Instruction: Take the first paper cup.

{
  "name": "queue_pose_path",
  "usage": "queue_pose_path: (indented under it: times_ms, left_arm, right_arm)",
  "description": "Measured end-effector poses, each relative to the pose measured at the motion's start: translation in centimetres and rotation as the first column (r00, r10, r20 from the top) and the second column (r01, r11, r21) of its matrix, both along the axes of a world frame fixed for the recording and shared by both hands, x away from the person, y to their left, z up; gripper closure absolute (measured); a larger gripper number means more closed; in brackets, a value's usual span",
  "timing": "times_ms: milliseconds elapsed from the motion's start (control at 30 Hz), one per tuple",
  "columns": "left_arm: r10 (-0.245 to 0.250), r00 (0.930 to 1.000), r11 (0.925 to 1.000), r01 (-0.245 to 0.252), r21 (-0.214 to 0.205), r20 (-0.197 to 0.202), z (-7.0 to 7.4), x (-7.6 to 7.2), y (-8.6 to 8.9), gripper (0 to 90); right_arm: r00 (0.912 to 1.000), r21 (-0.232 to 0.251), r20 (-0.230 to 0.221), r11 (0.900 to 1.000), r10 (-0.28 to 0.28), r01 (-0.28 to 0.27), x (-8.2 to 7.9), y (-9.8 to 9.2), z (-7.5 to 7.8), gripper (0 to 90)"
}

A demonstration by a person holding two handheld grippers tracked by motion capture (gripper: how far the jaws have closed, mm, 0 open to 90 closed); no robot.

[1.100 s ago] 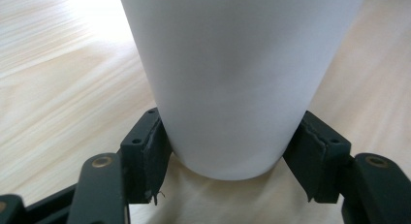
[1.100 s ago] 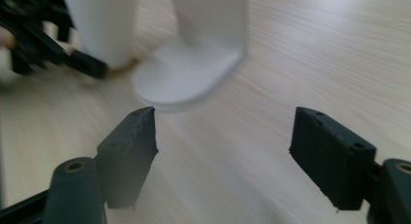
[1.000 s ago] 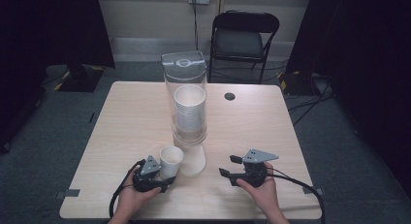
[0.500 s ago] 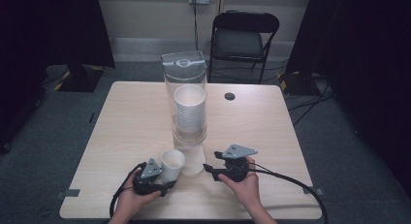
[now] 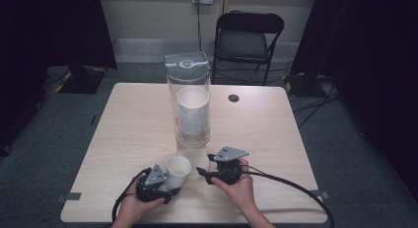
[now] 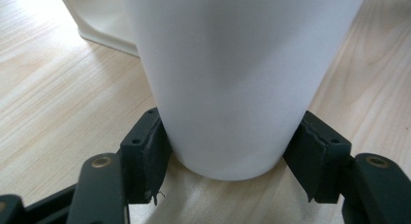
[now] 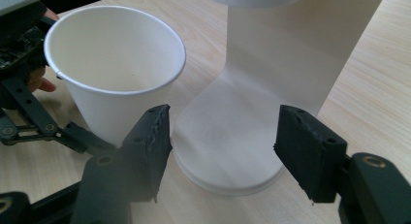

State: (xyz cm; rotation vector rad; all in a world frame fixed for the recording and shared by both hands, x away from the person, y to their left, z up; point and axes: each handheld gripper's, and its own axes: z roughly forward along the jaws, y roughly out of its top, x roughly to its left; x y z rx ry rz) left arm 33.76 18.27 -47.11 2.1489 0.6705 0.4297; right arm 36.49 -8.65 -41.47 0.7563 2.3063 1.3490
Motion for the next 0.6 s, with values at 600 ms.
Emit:
queue_pose_path:
  times_ms: [600]
  left_arm:
    - [0.014, 0.9999, 0.9999, -0.014, -0.006, -0.007, -0.15, 0.0, -0.47, 24.2]
  right_arm:
    - [0.9992, 0.067, 0.001, 0.997, 0.039, -0.039, -0.22, 0.98, -0.42, 34.3]
